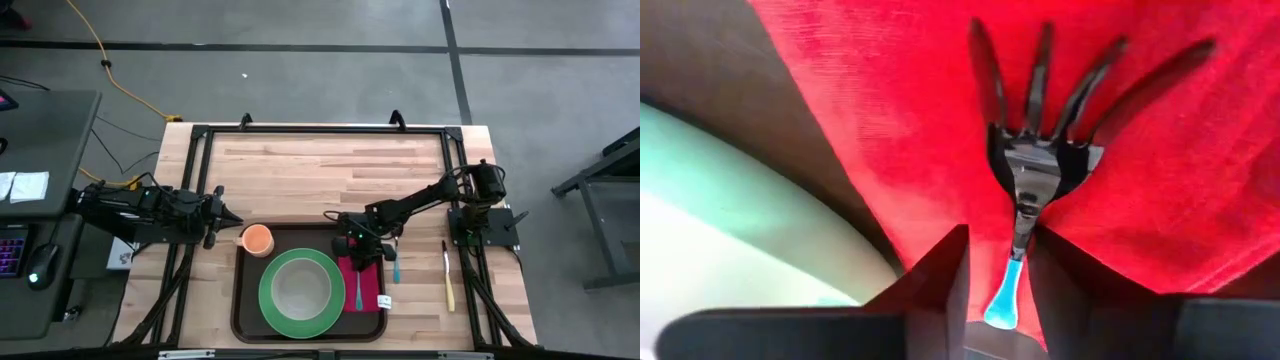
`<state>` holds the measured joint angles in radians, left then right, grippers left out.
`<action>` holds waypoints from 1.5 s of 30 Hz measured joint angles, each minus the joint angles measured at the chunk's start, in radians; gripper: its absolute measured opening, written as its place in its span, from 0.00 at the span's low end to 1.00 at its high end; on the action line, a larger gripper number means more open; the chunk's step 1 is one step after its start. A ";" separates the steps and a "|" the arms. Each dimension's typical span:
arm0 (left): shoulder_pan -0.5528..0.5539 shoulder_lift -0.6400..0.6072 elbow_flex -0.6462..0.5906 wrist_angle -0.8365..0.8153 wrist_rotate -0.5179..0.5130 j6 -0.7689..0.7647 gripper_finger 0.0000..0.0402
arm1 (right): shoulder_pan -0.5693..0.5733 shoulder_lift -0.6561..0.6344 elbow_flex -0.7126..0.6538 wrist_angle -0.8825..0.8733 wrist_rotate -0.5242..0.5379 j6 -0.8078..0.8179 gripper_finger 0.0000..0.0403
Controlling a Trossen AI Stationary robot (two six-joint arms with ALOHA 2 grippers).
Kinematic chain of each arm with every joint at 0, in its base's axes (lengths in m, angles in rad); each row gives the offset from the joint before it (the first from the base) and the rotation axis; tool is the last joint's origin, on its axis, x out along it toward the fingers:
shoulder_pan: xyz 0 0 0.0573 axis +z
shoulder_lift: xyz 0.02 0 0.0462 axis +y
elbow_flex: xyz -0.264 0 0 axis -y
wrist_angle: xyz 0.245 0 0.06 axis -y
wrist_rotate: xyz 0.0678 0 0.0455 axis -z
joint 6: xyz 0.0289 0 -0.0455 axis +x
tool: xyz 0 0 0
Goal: Set up tray
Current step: Put the blue fork on top of the red table napkin, then put the blue spoon on top of the red table napkin in between of the green plate and blue fork
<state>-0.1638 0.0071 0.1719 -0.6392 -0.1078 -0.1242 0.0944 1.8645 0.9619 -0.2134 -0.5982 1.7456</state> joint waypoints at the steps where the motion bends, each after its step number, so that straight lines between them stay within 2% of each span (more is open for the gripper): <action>1: 0.000 0.000 0.000 0.000 0.000 0.000 0.18 | 0.000 0.000 0.000 0.003 0.000 0.000 0.21; 8: 0.000 0.000 0.000 0.000 0.000 0.000 0.18 | -0.001 0.000 0.000 0.006 -0.036 -0.001 0.27; 28: 0.000 0.000 0.000 0.000 0.000 0.000 0.18 | -0.003 -0.012 0.000 0.003 -0.059 0.031 0.27; 39: 0.000 0.000 0.000 0.000 0.000 0.000 0.18 | -0.003 -0.147 -0.001 -0.059 0.004 0.075 0.27; 45: 0.000 0.000 0.000 0.000 0.000 0.000 0.18 | -0.003 -0.262 0.000 -0.161 0.077 0.080 0.27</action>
<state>-0.1642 0.0071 0.1722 -0.6388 -0.1078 -0.1242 0.0910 1.6025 0.9615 -0.3744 -0.5215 1.8252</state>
